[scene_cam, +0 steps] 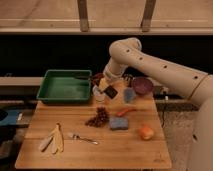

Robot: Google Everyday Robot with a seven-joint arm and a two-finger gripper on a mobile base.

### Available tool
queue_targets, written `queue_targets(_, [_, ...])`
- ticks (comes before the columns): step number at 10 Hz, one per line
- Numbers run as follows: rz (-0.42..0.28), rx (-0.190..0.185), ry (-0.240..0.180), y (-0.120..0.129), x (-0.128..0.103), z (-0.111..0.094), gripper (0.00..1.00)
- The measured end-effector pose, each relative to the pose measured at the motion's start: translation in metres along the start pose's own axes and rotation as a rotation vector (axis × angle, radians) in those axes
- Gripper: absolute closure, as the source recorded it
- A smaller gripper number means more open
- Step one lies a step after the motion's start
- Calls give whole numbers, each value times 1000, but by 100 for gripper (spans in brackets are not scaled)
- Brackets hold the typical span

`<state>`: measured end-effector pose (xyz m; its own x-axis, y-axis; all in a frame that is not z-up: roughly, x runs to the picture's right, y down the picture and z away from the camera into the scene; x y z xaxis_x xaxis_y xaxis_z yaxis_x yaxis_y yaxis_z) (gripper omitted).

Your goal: Wipe tray with eraser

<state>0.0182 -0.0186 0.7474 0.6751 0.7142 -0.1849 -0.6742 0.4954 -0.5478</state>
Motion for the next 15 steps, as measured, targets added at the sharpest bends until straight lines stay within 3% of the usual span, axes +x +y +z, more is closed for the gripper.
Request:
queue_targets(2, [16,1,-24,-6,5,2,100])
queue_targets(4, [-25,-5,-38,-5,-11,7,100])
queue_targets(10, [-180,-52,-63,18,-108,48,100])
queue_targets(12, [-208,-58,-139,27,-136,59,100])
queue_targets(15, [-226,-62,-216,37,-157,72,100])
